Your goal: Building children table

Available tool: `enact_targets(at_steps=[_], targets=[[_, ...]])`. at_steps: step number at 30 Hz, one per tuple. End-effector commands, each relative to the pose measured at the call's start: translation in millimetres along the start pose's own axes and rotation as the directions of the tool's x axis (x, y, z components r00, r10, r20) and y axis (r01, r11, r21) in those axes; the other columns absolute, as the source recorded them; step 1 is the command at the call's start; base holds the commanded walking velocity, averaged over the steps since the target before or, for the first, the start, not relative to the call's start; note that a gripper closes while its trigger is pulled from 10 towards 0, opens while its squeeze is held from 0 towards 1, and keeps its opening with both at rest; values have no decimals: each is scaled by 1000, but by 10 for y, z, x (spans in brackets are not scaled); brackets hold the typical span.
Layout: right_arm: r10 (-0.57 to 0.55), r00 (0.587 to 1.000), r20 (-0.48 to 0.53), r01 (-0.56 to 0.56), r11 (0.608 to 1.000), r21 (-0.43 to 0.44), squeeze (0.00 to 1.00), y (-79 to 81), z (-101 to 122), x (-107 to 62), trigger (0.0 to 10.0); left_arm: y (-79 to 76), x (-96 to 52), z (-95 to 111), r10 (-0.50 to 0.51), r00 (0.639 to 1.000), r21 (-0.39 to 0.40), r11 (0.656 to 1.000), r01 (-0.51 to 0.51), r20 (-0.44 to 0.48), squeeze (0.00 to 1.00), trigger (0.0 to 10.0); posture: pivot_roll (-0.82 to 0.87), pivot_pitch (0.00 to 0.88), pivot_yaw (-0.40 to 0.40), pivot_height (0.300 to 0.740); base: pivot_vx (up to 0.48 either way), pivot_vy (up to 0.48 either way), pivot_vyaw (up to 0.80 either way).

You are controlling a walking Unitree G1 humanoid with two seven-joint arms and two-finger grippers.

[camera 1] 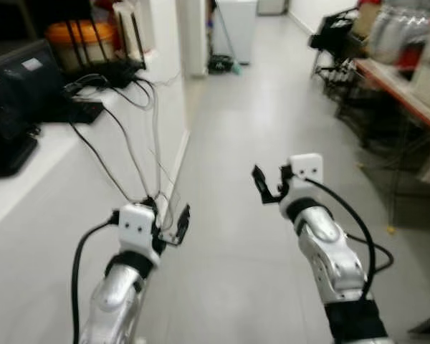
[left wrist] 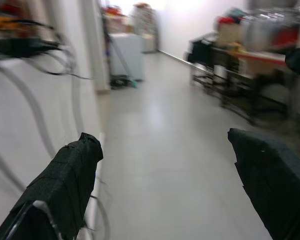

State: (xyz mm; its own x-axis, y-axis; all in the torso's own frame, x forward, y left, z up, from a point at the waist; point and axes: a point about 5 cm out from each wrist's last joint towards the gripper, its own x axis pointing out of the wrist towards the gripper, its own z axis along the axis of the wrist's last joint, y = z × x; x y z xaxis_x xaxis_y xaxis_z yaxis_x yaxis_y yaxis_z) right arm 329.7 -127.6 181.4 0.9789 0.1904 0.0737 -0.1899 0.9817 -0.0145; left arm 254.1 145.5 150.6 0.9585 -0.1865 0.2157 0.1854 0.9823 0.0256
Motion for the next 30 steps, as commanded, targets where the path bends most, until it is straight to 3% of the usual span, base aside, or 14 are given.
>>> enact_targets(at_steps=[1, 24, 29, 30], targets=[[18, 1000, -15, -18, 1000, 7, 0, 59, -54, -23, 10000, 46, -27, -65, 21, 999, 5, 1000, -21, -33, 0, 10000, 87, 0, -42, 740, 0, 0, 0], [5, 1000, -28, -5, 1000, 3, 0, 43, -76, -21, 10000, -29, -85, -136, -53, 994, 1, 999, 53, -91, 0, 10000, 93, 0, -42, 740, 0, 0, 0], [1, 1000, -26, -1, 1000, -1, 0, 43, -77, -29, 10000, 33, -119, -161, -8, 994, 32, 999, 12, -110, 0, 10000, 94, 0, -41, 740, 0, 0, 0], [-5, 1000, -30, 5, 1000, -5, 0, 29, -88, -38, 10000, 142, -166, -179, 57, 991, 71, 996, -49, -120, 0, 10000, 100, 0, -43, 740, 0, 0, 0]])
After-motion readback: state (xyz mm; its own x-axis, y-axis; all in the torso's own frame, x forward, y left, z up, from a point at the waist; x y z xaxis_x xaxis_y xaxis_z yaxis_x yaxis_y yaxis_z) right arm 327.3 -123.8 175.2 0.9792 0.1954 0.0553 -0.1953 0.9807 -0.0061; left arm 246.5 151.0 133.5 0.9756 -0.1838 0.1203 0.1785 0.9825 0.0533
